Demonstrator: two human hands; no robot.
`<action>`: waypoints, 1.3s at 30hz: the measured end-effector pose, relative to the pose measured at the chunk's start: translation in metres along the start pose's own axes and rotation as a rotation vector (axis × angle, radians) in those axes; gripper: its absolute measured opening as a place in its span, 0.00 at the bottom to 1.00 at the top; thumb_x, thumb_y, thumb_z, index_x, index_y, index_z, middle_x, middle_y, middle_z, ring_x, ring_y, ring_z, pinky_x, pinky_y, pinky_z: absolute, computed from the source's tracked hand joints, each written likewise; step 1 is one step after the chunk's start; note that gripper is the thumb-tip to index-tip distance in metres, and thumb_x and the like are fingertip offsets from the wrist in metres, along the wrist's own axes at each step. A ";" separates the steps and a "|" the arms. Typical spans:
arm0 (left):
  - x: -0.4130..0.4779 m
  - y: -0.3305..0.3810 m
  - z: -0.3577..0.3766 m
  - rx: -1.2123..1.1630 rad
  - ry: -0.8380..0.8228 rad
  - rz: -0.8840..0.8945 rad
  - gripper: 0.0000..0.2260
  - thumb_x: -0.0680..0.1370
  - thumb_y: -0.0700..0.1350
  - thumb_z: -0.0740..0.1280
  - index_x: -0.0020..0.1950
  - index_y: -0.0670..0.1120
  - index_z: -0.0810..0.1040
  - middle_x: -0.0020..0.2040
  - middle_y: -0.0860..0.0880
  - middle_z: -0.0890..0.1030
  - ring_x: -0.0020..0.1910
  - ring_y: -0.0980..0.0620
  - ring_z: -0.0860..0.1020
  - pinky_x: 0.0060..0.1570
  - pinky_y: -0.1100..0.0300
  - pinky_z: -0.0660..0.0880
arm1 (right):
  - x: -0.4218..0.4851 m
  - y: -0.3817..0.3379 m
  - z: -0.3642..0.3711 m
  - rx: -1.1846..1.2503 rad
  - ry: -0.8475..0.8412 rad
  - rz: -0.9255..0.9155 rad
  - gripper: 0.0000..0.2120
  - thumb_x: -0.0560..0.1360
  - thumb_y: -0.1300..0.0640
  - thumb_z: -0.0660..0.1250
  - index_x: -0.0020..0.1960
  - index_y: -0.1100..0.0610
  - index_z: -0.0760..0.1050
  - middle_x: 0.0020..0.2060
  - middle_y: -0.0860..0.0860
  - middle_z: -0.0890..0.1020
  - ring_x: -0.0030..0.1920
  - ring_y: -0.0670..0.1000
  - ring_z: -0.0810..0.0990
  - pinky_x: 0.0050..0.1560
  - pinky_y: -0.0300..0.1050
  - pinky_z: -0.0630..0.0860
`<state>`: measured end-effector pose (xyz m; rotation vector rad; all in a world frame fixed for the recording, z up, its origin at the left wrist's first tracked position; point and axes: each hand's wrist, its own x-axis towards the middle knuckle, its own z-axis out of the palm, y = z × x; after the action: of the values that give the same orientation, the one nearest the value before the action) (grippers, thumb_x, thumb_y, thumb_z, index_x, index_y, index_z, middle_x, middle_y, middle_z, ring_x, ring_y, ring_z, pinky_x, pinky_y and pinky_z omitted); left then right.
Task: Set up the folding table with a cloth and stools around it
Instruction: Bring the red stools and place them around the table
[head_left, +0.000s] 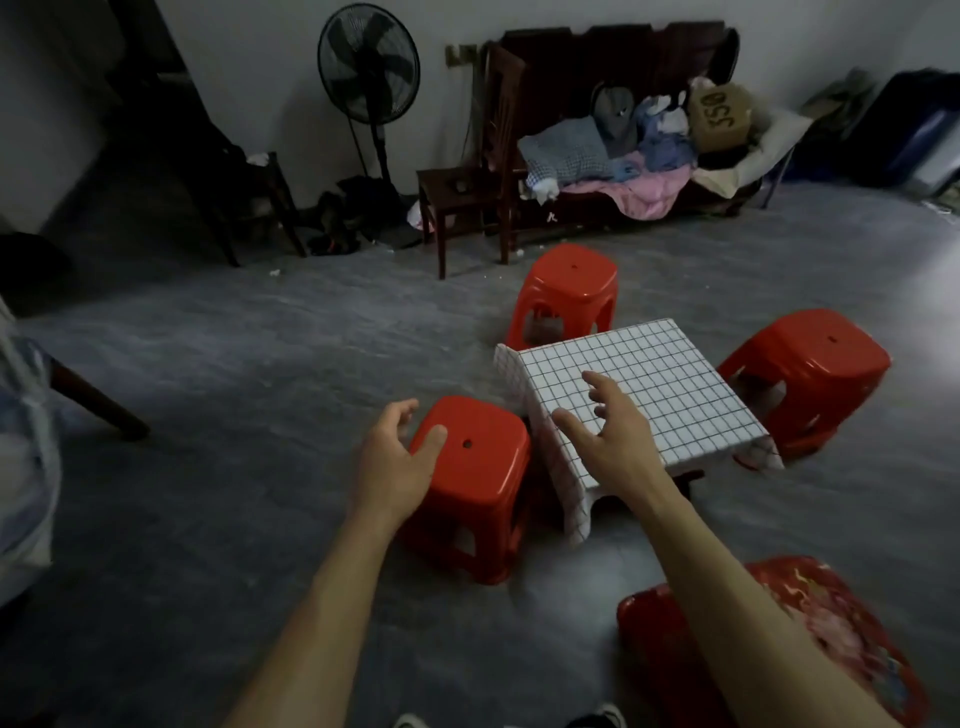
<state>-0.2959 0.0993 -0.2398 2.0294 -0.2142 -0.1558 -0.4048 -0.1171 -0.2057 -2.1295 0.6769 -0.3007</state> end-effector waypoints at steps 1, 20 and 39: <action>0.005 -0.009 -0.016 0.012 0.008 0.001 0.20 0.75 0.46 0.72 0.66 0.45 0.75 0.62 0.48 0.78 0.59 0.49 0.77 0.61 0.49 0.75 | -0.002 -0.011 0.013 -0.011 -0.001 -0.007 0.31 0.75 0.46 0.71 0.75 0.52 0.65 0.69 0.53 0.73 0.68 0.53 0.71 0.68 0.54 0.70; 0.186 -0.069 -0.123 0.054 -0.091 0.021 0.19 0.76 0.44 0.72 0.65 0.44 0.75 0.61 0.49 0.78 0.59 0.52 0.76 0.58 0.59 0.72 | 0.119 -0.121 0.182 -0.024 0.023 0.006 0.36 0.72 0.45 0.74 0.75 0.52 0.65 0.70 0.53 0.72 0.70 0.53 0.70 0.69 0.54 0.69; 0.469 -0.103 -0.155 0.145 -0.356 0.122 0.19 0.76 0.49 0.71 0.65 0.47 0.75 0.61 0.50 0.79 0.61 0.53 0.76 0.54 0.64 0.69 | 0.305 -0.194 0.298 -0.027 0.224 0.260 0.36 0.69 0.45 0.77 0.73 0.49 0.67 0.65 0.50 0.76 0.64 0.50 0.75 0.65 0.54 0.74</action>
<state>0.2015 0.1768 -0.2707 2.1146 -0.5853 -0.4358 0.0469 0.0024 -0.2390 -2.0214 1.0816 -0.3913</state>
